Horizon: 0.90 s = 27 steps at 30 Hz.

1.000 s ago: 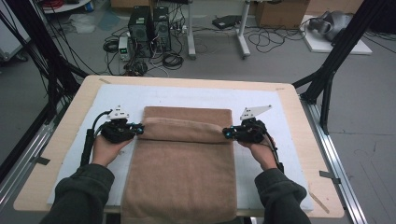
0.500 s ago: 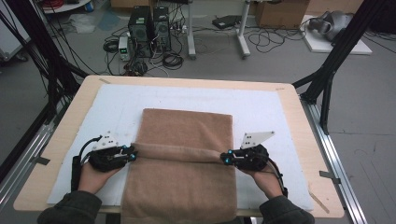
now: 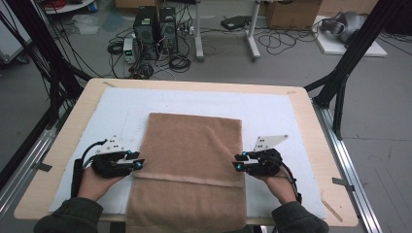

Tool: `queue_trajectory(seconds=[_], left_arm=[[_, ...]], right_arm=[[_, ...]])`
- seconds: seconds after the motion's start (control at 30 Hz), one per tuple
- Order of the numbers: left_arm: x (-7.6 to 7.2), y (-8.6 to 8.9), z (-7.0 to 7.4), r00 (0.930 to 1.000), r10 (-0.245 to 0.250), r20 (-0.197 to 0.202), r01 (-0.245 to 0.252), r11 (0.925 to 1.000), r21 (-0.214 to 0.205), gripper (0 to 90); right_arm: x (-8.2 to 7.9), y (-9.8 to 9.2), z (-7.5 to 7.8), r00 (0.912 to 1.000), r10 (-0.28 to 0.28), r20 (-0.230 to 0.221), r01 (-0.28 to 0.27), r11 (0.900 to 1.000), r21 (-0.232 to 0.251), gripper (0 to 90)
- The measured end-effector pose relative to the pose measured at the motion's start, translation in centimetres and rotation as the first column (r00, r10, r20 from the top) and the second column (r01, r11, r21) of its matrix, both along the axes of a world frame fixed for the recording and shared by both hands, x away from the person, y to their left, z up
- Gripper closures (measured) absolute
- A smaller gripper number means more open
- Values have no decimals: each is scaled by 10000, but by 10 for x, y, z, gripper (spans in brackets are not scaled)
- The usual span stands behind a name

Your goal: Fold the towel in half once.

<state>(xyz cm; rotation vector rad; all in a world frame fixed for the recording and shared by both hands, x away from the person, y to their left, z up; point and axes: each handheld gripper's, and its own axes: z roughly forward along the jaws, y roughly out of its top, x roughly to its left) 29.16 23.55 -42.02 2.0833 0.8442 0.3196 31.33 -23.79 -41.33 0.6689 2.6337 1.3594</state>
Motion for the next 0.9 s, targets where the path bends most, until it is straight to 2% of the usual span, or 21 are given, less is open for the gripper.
queue_trajectory(seconds=[0.07,0.13,0.23,0.3,0.37,0.5,0.6,0.63,0.73,0.9], left_arm=[[0,-1,-10,9994,-19,-334,27,9997,227,630],[0,-2,-19,9984,-84,-551,97,9996,250,630],[-3,-1,-22,9991,21,-434,-15,9999,155,641],[-5,-3,-23,9997,18,-259,-10,9995,318,688],[-6,-5,-24,9999,13,-120,-9,9995,326,781],[-7,-5,-23,10000,6,-43,-4,9993,367,852],[-9,-6,-22,9999,54,106,-59,9991,419,861],[-10,-5,-21,9999,118,125,-122,9995,305,862],[-11,-2,-16,9998,178,133,-178,9998,-5,863],[-17,-2,-4,9990,116,420,-107,9997,-223,862]], right_arm=[[-2,2,-9,9997,148,-174,-149,9999,-83,655],[-4,4,-15,9993,276,-252,-283,9992,-286,645],[-6,6,-23,9982,389,-457,-412,9979,-503,638],[-6,8,-29,9980,368,-507,-407,9961,-778,646],[-6,9,-33,9983,138,-558,-171,9981,-584,699],[-7,9,-33,9989,88,-452,-116,9980,-625,817],[-6,12,-30,9990,205,-385,-237,9962,-838,846],[-6,12,-29,9989,208,-423,-243,9962,-842,848],[-8,9,-24,9986,112,-518,-127,9995,-289,849],[-9,4,-13,9995,160,-268,-157,9998,121,850]])
